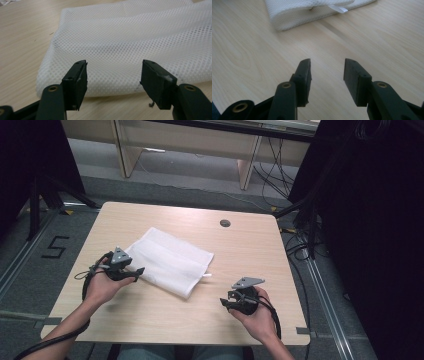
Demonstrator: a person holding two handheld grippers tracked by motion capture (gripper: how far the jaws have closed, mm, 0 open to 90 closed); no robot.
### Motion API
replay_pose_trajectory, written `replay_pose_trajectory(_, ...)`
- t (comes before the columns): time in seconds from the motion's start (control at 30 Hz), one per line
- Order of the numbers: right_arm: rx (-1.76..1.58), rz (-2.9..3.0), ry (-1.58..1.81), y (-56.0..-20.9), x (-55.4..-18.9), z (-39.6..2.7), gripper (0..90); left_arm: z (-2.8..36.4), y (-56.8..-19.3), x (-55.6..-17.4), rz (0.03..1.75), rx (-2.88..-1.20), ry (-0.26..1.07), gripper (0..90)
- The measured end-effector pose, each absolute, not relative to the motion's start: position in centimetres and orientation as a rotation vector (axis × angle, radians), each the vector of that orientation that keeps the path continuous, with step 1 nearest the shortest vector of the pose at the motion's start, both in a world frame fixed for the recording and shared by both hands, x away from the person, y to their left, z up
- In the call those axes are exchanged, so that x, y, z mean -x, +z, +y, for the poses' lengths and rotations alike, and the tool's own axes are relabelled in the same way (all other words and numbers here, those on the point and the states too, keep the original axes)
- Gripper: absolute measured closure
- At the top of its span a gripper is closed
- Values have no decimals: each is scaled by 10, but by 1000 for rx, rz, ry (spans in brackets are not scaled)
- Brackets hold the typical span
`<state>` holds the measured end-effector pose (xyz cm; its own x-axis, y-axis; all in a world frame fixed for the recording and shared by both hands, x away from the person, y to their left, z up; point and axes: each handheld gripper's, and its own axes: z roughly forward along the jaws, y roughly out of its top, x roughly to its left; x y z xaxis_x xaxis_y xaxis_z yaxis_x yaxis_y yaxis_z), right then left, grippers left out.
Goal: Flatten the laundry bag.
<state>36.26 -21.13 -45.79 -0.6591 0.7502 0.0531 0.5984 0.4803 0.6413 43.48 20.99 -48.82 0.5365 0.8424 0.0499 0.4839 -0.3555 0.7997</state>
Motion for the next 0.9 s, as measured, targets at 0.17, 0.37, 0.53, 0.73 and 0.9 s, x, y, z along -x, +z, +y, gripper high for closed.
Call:
replay_pose_trajectory(0.17,-1143,2485,965,-460,-364,-212,681,222,-489,-441,1183,-1924,595,380)
replay_pose_trajectory(0.37,-1138,2507,935,-460,-365,-206,876,235,-487,-445,1200,-1899,636,591)
replay_pose_trajectory(0.53,-1105,2539,914,-457,-368,-184,900,248,-478,-444,1261,-1852,673,856)
replay_pose_trajectory(0.73,-1060,2629,883,-465,-373,-153,900,263,-487,-452,1326,-1836,710,873)
replay_pose_trajectory(0.9,-1089,2669,869,-472,-379,-137,900,266,-495,-462,1344,-1840,718,868)
